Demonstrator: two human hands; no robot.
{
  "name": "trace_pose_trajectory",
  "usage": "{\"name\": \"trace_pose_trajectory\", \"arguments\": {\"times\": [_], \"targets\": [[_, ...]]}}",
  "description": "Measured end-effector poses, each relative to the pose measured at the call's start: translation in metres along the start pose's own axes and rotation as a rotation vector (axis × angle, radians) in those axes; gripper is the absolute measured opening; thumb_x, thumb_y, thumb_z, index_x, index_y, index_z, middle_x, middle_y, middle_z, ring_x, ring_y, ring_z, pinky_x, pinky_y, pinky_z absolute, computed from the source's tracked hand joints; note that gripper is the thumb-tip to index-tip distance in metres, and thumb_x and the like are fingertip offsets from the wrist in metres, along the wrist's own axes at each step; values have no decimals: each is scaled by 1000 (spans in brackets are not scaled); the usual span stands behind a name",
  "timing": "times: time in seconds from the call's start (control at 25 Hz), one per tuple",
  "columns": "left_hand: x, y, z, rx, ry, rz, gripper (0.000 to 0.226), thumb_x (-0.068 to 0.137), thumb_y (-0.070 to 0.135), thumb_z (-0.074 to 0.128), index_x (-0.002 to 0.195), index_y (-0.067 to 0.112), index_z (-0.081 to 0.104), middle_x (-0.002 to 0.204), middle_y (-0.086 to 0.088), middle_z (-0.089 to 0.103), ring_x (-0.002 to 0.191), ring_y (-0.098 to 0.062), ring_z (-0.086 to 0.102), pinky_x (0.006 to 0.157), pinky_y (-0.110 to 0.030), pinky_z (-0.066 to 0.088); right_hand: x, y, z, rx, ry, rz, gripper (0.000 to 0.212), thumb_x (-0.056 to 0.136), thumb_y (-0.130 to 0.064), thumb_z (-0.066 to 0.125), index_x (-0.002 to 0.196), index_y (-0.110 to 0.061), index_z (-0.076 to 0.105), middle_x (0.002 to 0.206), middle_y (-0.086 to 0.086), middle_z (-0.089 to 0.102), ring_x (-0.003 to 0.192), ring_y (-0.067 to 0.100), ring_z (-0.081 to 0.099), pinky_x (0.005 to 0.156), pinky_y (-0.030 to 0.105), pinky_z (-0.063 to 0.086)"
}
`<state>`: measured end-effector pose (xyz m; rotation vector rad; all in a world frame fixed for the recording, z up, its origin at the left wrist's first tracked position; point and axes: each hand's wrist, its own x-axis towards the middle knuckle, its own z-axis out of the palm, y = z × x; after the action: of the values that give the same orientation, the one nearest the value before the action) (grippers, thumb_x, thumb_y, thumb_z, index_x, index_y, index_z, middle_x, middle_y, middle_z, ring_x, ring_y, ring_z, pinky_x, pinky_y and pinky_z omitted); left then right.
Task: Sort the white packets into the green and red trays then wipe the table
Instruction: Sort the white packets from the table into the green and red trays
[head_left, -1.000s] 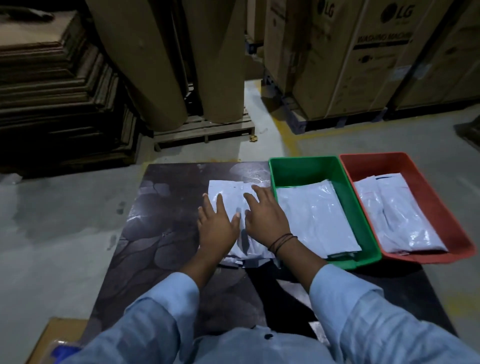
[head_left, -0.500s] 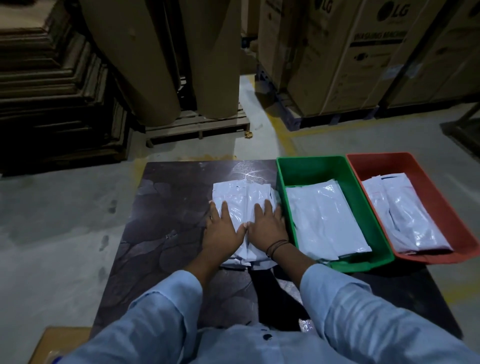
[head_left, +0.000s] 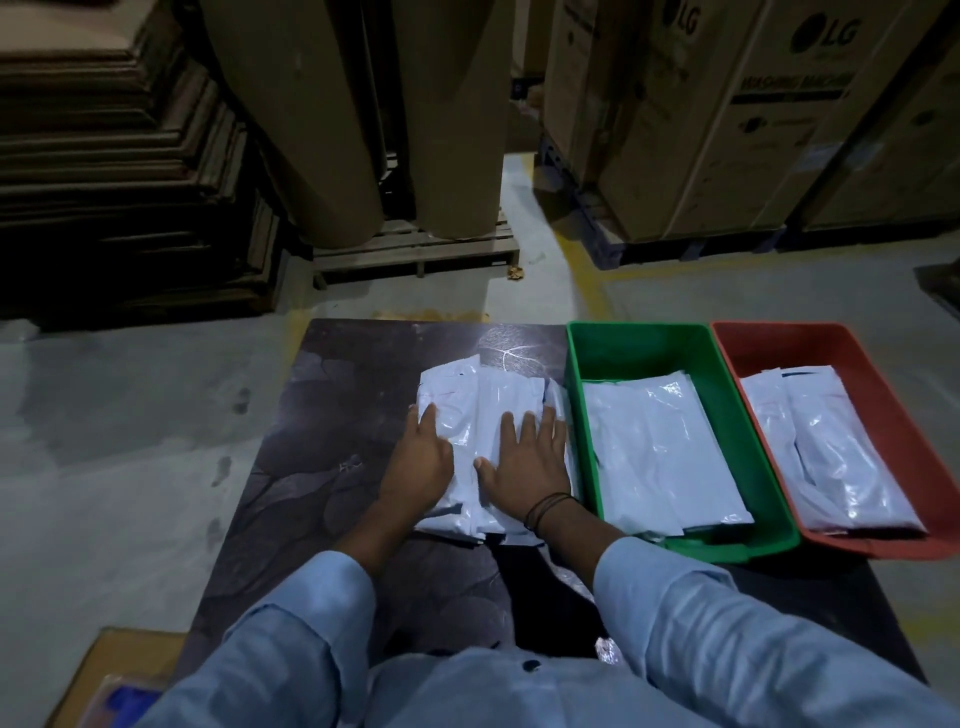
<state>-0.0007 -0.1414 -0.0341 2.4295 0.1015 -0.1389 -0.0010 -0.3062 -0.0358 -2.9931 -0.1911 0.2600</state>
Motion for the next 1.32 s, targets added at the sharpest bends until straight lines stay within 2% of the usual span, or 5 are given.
{"name": "trace_pose_trajectory", "arguments": {"times": [0.24, 0.44, 0.64, 0.84, 1.32], "targets": [[-14, -28, -10, -159, 39, -122, 54, 101, 24, 47, 150, 3, 39, 154, -19, 39, 143, -34, 40, 117, -28, 25, 0, -13, 9, 140, -100, 9, 74, 98, -50, 39, 156, -12, 13, 160, 23, 16, 147, 47, 10, 118, 54, 16], [-22, -16, -3, -235, 13, -182, 91, 83, 61, 71, 154, 18, 33, 158, -4, 35, 144, -21, 38, 114, -32, 32, 2, -15, 8, 242, -147, 126, 79, 95, -60, 36, 157, -25, 4, 164, 8, 6, 147, 48, 2, 115, 61, 14], [-17, -7, -7, -110, -40, -180, 105, 74, 49, 75, 158, 19, 20, 163, -7, 22, 145, -31, 35, 116, -44, 36, -1, -5, 8, 115, -200, 53, 86, 90, -35, 56, 155, -32, 0, 161, 11, 3, 143, 50, 10, 114, 59, 23], [-16, 0, -11, -58, -13, -138, 91, 81, 27, 66, 158, 17, 17, 165, -15, 16, 148, -40, 26, 119, -53, 30, -8, -5, 1, -25, -99, -60, 79, 92, -20, 49, 157, -23, 3, 163, 16, 9, 142, 51, 16, 113, 59, 26], [-10, 37, -36, -92, 148, -62, 78, 92, 13, 58, 159, 18, 17, 167, -13, 12, 151, -38, 23, 120, -50, 29, 2, -5, -65, -71, 167, -53, 80, 89, -24, 60, 156, -20, 15, 163, 12, 13, 146, 49, 11, 112, 58, 27]]}}
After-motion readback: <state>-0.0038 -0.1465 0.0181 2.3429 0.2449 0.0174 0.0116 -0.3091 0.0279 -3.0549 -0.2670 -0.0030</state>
